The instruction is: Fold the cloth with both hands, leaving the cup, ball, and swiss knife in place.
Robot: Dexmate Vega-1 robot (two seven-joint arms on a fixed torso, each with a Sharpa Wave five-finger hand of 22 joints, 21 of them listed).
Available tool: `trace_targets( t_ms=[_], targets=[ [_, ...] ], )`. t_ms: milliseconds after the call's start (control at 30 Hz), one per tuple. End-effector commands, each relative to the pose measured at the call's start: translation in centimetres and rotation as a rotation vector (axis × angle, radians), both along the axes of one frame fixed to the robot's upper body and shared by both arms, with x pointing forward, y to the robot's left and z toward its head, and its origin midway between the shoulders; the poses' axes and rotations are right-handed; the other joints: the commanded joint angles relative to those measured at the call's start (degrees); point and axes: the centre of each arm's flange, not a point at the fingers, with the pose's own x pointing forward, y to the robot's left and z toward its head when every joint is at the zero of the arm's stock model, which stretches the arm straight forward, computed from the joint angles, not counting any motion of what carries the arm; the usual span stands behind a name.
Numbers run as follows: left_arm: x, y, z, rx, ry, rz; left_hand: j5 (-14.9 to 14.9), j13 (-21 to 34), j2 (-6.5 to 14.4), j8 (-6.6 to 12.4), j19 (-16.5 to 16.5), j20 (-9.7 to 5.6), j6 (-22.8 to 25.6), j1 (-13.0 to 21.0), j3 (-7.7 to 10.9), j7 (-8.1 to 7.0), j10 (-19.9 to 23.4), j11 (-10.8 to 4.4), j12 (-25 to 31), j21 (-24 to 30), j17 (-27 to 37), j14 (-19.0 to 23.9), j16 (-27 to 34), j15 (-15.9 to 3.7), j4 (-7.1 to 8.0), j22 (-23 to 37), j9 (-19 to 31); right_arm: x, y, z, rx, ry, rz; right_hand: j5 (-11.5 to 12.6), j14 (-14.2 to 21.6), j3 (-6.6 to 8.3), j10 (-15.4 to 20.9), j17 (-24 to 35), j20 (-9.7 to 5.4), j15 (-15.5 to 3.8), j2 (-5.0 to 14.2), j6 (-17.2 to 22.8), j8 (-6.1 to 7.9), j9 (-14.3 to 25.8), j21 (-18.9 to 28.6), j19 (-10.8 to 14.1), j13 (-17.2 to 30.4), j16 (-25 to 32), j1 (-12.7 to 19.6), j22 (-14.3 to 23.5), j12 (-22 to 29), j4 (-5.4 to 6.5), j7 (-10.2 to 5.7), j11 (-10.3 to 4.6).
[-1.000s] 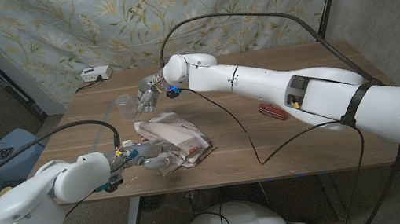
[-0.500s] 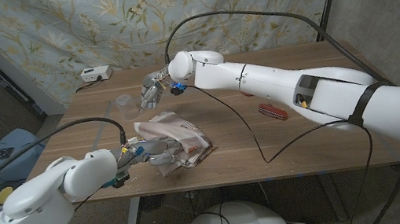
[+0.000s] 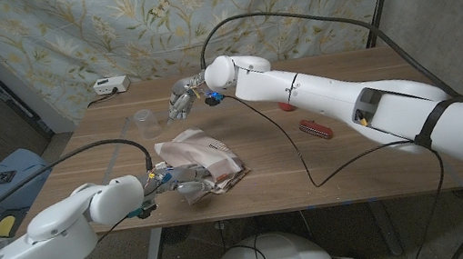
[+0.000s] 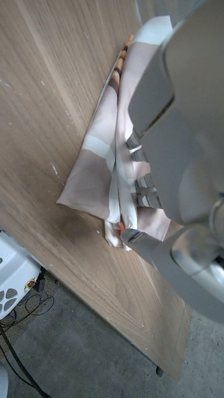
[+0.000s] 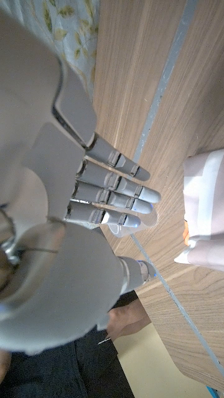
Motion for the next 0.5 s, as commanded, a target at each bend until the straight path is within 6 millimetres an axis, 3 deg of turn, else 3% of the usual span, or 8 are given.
trace_targets(
  t_ms=[33,500],
  targets=[
    [0.8,1.1,-1.6,-0.005,0.075,0.021,-0.12,0.19,0.15,0.19,-4.53,-0.09,0.21,0.60,0.13,-0.05,0.76,-0.09,0.41,0.12,0.13,0.20,0.48,-0.06,-0.40,0.18,0.09,0.2,-2.2,1.1,0.046,-0.019,-0.022,0.48,-0.65,-0.42,-0.84,-0.02,0.38,0.22,0.66,-0.50,-0.32,0.15,-0.10,0.16,0.00,0.04,-0.11,0.15,-0.63,0.19,0.28,-0.07],
    [0.4,1.8,-1.8,-0.014,0.116,0.015,-0.14,0.20,0.24,0.16,-4.67,-0.09,0.25,0.76,0.06,0.10,0.73,-0.18,0.31,0.01,0.15,0.17,0.35,-0.02,-0.48,0.19,0.10,0.6,-4.5,0.9,0.044,-0.030,-0.084,0.83,-2.42,-0.66,-2.40,-0.50,0.68,0.86,0.92,-1.38,-0.65,-0.05,-0.36,-0.13,-0.61,-0.26,-0.25,0.10,-2.05,0.14,0.91,0.36]
  ],
)
